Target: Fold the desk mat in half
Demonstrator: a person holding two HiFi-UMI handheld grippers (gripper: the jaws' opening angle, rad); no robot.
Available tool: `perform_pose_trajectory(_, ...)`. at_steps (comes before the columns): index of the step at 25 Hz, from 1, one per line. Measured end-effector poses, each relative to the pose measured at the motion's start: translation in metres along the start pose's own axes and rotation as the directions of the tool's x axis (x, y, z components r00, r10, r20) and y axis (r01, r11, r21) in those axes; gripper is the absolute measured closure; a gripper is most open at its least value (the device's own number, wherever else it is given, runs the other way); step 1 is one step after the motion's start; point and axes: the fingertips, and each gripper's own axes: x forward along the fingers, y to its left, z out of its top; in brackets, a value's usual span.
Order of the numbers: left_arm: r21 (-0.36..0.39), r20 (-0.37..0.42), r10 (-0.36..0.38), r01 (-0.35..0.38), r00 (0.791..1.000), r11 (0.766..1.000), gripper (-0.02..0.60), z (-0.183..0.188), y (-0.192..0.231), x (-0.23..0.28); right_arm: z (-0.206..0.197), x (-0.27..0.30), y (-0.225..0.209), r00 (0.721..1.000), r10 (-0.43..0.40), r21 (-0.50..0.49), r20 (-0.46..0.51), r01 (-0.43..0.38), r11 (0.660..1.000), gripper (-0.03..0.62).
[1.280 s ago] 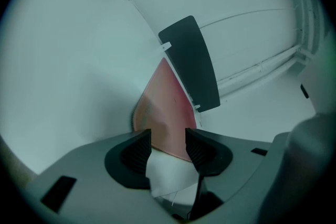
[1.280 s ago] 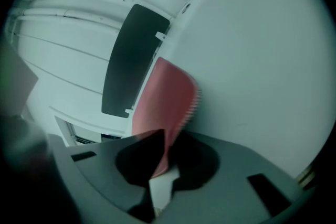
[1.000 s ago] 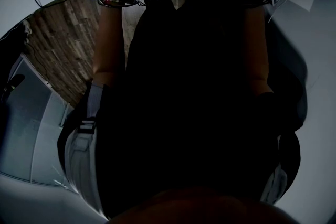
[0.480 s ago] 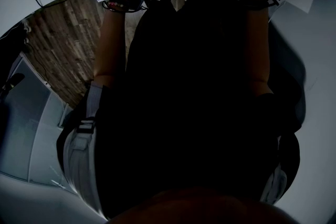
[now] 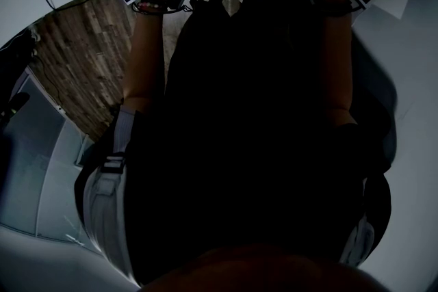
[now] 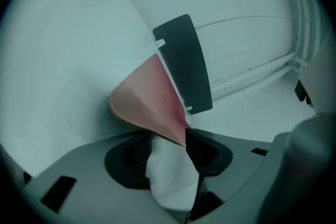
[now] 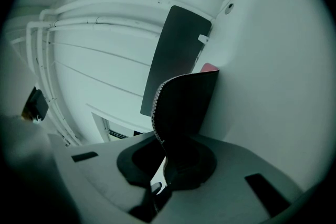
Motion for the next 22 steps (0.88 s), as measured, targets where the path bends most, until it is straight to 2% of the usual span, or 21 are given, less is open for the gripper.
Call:
perform_pose_trajectory(3,-0.040,0.088,-0.011,0.014,0.996,0.999,0.368,0.011,0.005,-0.007,-0.001,-0.007,-0.002,1.000,0.009,0.002,0.004,-0.009,1.000,0.554)
perform_pose_trajectory(5,-0.039,0.112,0.000,0.005,0.994,0.999,0.368,0.016,0.006,-0.011,-0.002,-0.012,-0.002,1.000,0.011,-0.005,-0.001,-0.011,1.000,0.554)
perform_pose_trajectory(12,0.053,0.117,0.045,-0.052,0.992,0.997,0.373,0.022,-0.015,-0.012,0.009,-0.044,-0.004,1.000,-0.016,-0.025,-0.008,0.016,1.000,0.554)
perform_pose_trajectory(16,0.054,0.141,0.087,-0.095,0.986,0.994,0.385,0.024,-0.010,-0.016,0.007,-0.054,-0.018,0.998,-0.066,-0.037,-0.014,0.066,0.997,0.554)
perform_pose_trajectory(18,0.055,0.150,0.117,-0.127,0.982,0.990,0.468,0.026,-0.006,-0.019,0.006,-0.057,-0.025,0.995,-0.099,-0.041,-0.020,0.098,0.994,0.554)
perform_pose_trajectory(19,0.060,0.150,0.128,-0.138,0.980,0.989,0.547,0.027,-0.005,-0.019,0.005,-0.058,-0.028,0.993,-0.115,-0.042,-0.020,0.114,0.993,0.554)
perform_pose_trajectory(22,0.090,0.145,0.123,-0.137,0.982,0.986,0.555,0.027,-0.012,-0.019,0.005,-0.060,-0.032,0.989,-0.148,-0.025,-0.001,0.148,0.989,0.554)
